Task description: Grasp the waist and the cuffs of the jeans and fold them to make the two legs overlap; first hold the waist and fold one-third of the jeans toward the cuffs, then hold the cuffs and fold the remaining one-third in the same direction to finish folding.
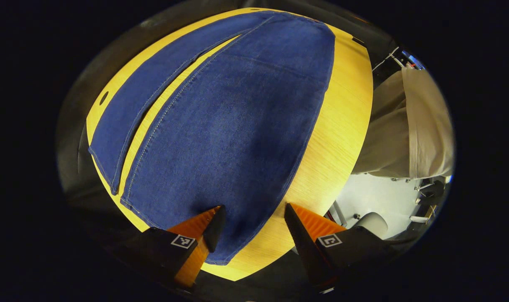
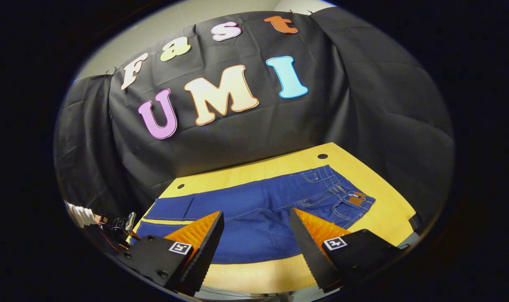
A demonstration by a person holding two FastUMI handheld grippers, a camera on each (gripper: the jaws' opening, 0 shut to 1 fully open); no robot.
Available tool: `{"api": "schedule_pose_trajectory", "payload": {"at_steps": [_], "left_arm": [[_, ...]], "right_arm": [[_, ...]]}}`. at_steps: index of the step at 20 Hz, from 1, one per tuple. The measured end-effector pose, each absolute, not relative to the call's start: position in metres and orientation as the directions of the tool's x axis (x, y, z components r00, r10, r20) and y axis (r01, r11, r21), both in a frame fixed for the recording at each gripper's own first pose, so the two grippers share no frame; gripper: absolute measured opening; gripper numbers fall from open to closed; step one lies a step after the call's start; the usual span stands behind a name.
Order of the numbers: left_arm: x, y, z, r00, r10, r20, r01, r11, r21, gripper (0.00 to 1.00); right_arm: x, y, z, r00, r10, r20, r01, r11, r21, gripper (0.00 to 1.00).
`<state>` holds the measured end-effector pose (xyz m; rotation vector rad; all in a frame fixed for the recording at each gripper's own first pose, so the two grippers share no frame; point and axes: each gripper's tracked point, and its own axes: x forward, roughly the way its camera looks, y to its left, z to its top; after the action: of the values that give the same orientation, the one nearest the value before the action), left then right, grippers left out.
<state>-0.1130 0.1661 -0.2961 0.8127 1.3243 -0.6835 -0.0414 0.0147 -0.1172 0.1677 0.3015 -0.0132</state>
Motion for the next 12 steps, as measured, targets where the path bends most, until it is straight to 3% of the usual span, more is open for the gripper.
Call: {"api": "schedule_pose_trajectory", "payload": {"at_steps": [3,9,11,12], "left_arm": [[-0.11,0.167,-0.297,0.117,0.05,-0.992,0.817,0.563,0.125,0.87],[-0.099,0.171,-0.297,0.122,0.061,-0.991,0.783,0.607,0.134,0.54],[-0.094,0.17,-0.298,0.143,0.053,-0.988,0.776,0.614,0.145,0.35],[-0.093,0.172,-0.3,0.151,0.049,-0.987,0.771,0.62,0.148,0.17]], "right_arm": [[-0.036,0.014,-0.125,0.949,0.028,-0.314,0.03,0.984,0.176,0.98],[-0.025,-0.004,-0.13,0.943,0.035,-0.332,0.017,0.988,0.151,0.98],[-0.022,-0.012,-0.138,0.932,0.051,-0.358,-0.005,0.992,0.127,0.98],[-0.021,-0.018,-0.144,0.923,0.057,-0.38,-0.018,0.994,0.106,0.98]]}}
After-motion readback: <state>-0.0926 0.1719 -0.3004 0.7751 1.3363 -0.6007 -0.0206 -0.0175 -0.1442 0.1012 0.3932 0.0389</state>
